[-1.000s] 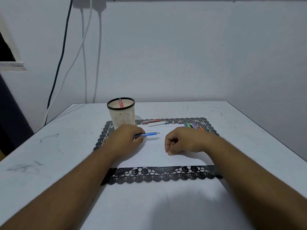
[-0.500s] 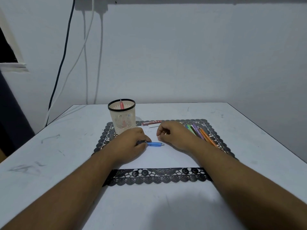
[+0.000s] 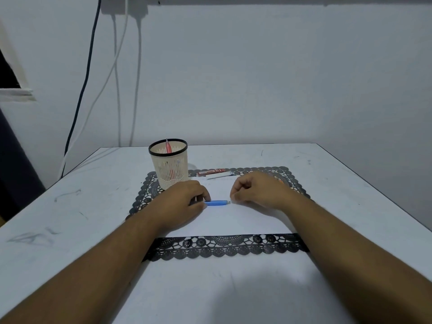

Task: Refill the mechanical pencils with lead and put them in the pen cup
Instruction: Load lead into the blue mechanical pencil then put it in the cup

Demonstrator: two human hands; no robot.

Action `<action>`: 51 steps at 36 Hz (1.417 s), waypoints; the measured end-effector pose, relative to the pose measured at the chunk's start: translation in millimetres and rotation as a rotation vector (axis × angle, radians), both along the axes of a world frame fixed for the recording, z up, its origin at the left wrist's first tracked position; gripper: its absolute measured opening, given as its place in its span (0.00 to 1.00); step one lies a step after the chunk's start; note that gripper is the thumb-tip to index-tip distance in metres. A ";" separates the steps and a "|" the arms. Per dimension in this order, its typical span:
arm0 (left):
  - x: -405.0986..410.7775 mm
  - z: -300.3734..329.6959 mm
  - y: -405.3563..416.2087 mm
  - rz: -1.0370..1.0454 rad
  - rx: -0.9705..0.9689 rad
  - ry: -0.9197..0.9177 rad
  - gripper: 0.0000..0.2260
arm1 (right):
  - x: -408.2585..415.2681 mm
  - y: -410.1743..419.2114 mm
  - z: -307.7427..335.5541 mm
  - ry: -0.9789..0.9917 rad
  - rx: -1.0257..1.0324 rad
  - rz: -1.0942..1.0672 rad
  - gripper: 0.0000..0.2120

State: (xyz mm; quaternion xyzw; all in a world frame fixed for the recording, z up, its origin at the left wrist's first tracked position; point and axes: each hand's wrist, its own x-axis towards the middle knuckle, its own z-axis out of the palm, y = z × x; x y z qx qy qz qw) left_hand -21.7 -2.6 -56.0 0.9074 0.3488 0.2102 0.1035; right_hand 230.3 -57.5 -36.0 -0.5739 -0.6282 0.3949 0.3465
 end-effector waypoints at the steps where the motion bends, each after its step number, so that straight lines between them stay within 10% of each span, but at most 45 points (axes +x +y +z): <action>1: 0.0 -0.1 -0.2 0.001 0.001 0.000 0.05 | -0.5 0.3 0.3 -0.095 0.003 0.018 0.01; 18: 0.5 -0.8 1.1 -0.001 0.001 0.015 0.04 | -7.1 1.2 1.6 -0.421 0.065 0.004 0.03; 51: 1.7 0.3 -4.2 -0.065 -0.081 -0.031 0.03 | -9.4 9.6 -7.1 -0.440 0.122 0.007 0.04</action>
